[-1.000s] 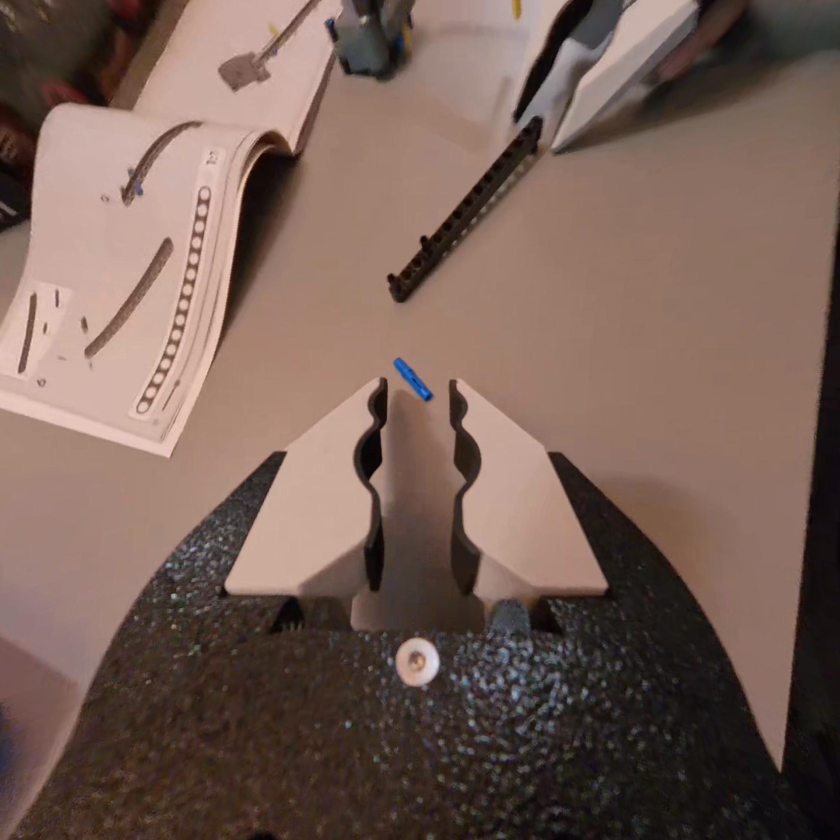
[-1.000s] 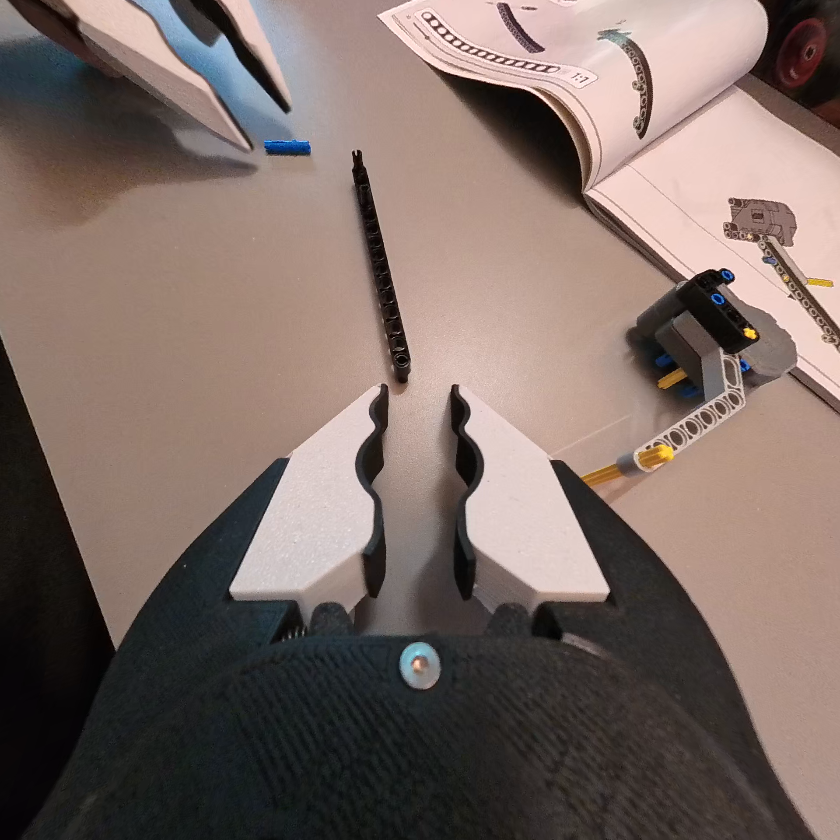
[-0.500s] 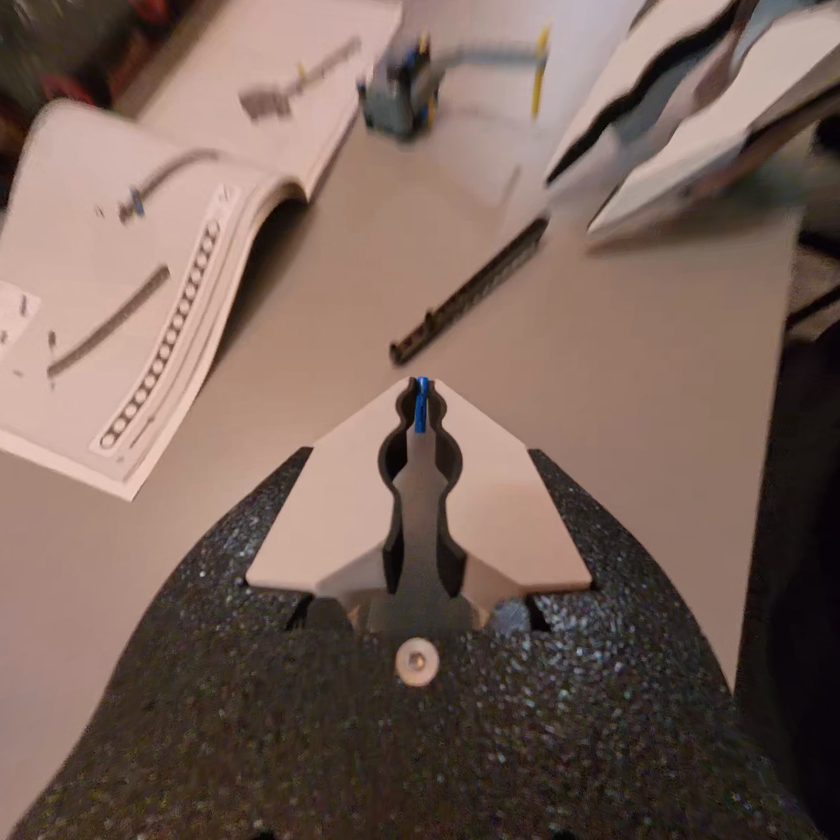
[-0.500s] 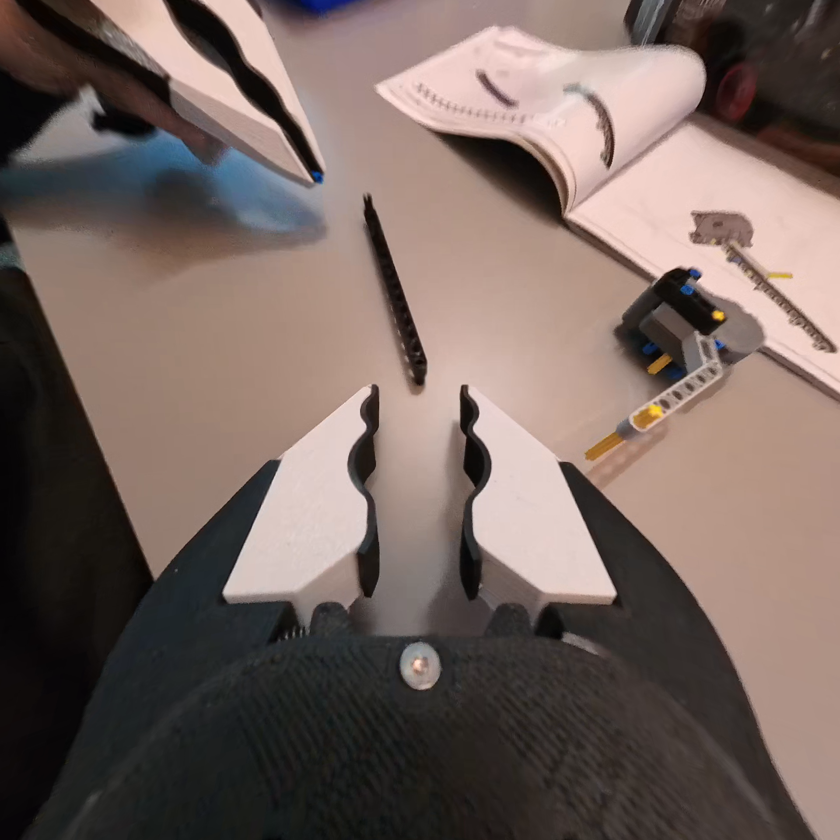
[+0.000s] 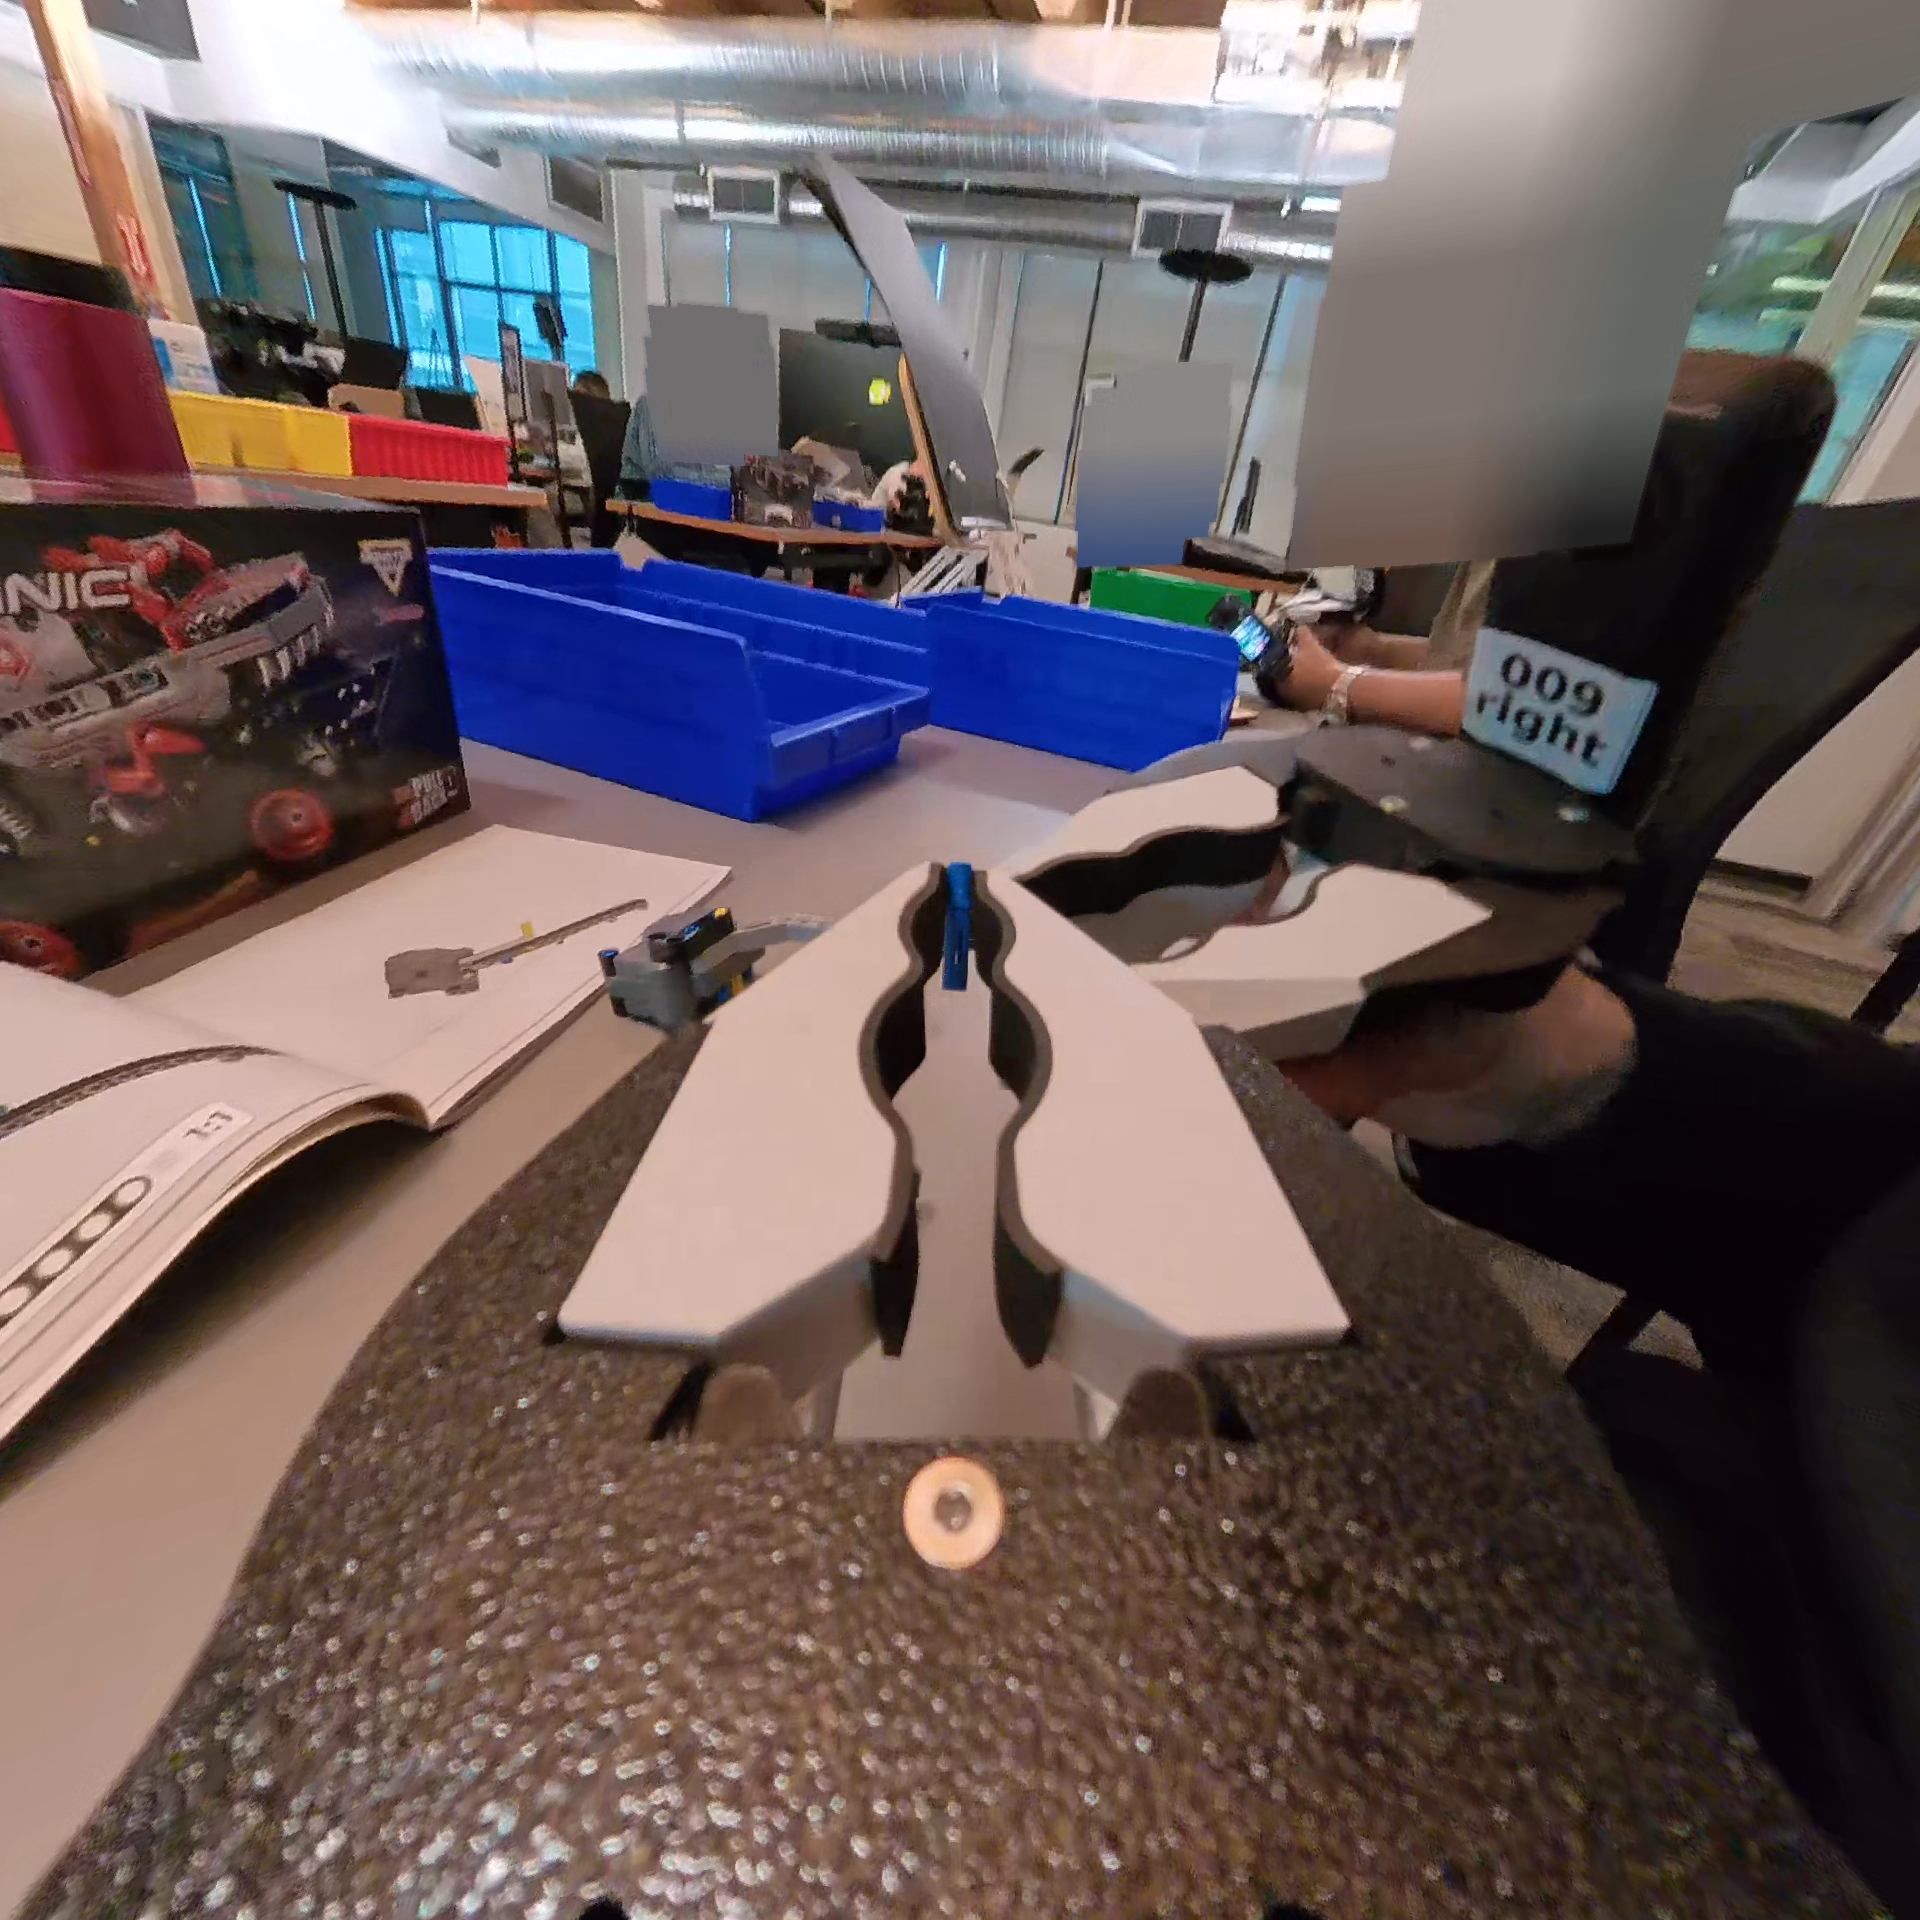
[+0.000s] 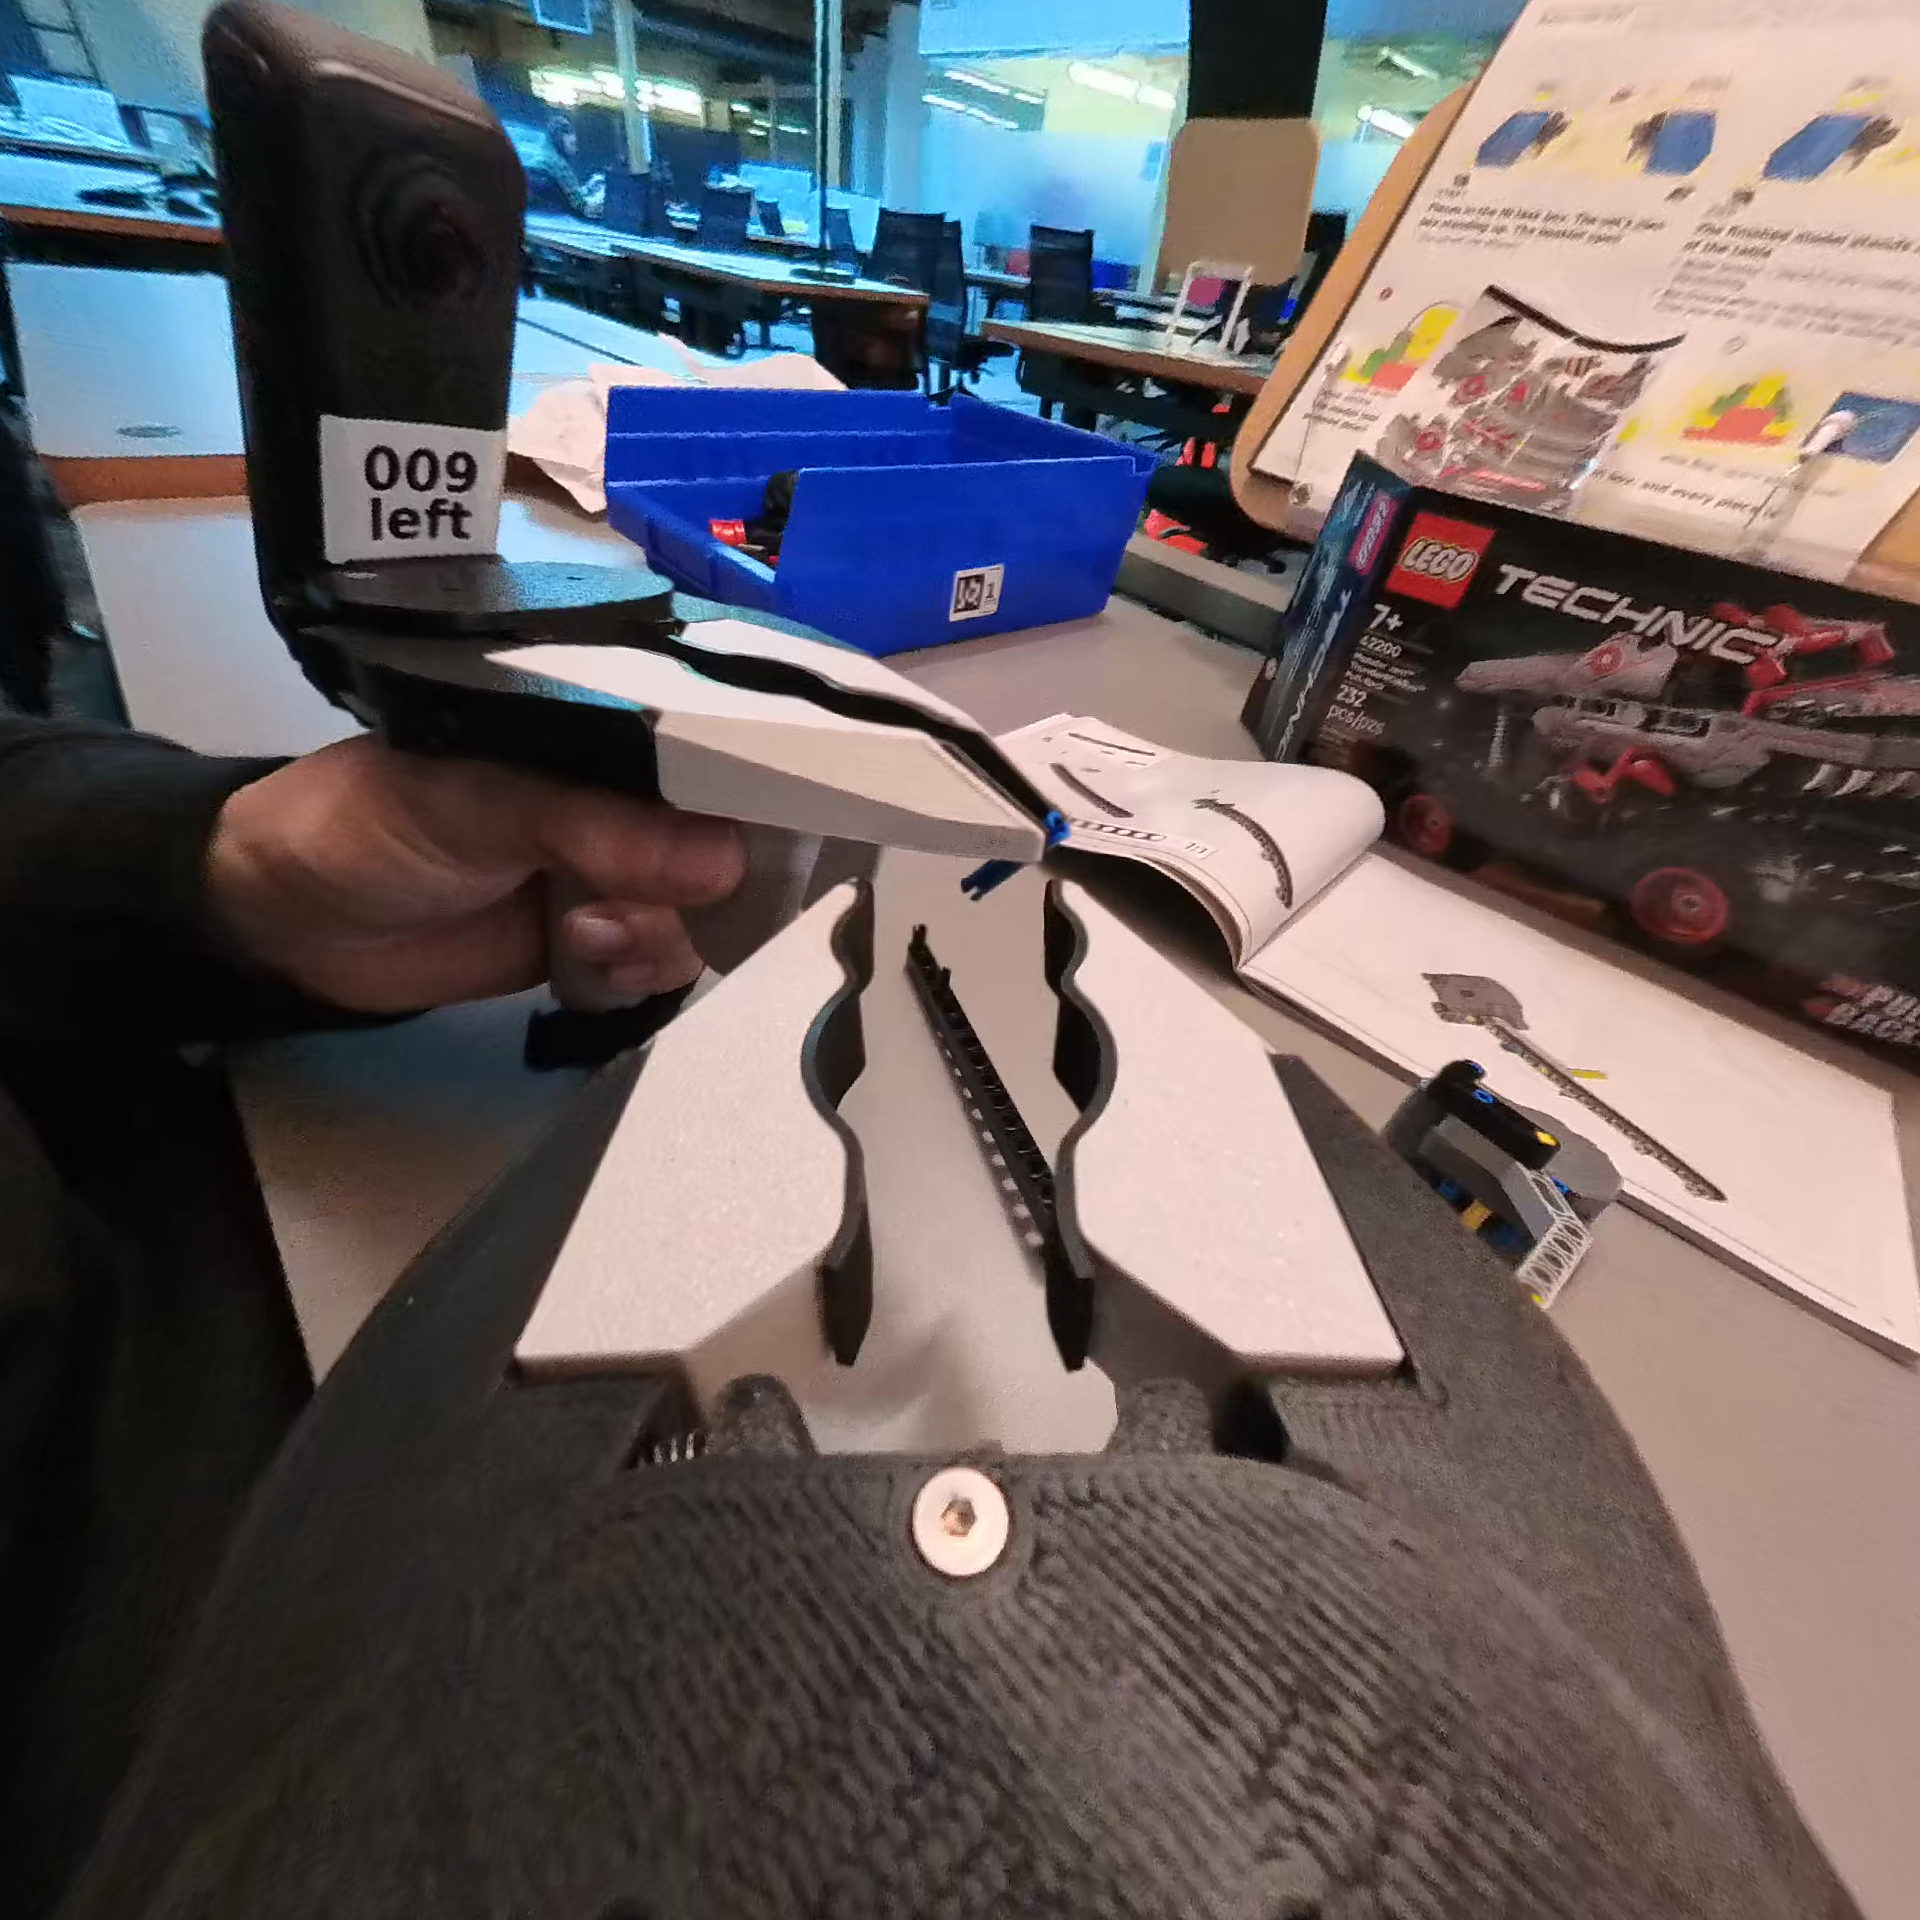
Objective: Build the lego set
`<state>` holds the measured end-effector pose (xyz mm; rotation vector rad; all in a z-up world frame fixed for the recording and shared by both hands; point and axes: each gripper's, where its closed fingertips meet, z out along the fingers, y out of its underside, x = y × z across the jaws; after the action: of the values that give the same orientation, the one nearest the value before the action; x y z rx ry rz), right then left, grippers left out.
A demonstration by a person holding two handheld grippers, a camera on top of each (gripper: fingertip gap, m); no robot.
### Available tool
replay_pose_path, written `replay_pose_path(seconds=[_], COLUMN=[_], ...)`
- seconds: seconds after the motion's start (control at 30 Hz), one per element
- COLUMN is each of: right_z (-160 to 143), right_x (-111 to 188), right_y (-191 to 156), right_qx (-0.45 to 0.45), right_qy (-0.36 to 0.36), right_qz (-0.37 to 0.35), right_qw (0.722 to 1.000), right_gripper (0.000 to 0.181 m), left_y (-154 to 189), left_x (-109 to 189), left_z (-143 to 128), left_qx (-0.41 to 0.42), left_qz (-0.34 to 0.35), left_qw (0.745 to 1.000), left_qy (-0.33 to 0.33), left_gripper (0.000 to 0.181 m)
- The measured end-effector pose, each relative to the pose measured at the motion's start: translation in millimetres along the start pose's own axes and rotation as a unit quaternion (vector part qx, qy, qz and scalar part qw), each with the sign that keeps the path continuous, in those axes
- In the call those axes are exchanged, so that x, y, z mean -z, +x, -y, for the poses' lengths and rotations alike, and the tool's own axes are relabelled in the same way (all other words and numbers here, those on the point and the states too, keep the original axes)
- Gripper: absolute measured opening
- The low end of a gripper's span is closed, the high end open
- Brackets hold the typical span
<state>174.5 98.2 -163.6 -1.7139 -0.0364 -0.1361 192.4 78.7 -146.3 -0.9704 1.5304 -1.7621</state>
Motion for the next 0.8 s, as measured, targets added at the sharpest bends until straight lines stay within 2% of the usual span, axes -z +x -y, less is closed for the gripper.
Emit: replay_pose_path(seconds=[0.17,0.37,0.8], right_z=[6.3,1.5,-5.8], right_x=[1.6,0.2,3.9], right_y=[7.6,13.2,17.8], right_qx=[0.013,0.006,0.083], right_qy=[0.028,0.032,-0.009], right_qz=[-0.039,-0.059,-0.063], right_qw=[0.999,0.998,0.995], right_gripper=[0.010,0.004,0.002], left_y=[4.9,1.2,0.4], left_x=[-2.7,-3.9,2.3], left_z=[4.5,4.6,0.6], left_qx=[-0.002,-0.031,-0.014], left_qz=[-0.003,0.024,-0.005], left_qw=[1.000,0.999,1.000], left_qy=[0.010,0.011,-0.015], left_gripper=[0.001,0.001,0.002])
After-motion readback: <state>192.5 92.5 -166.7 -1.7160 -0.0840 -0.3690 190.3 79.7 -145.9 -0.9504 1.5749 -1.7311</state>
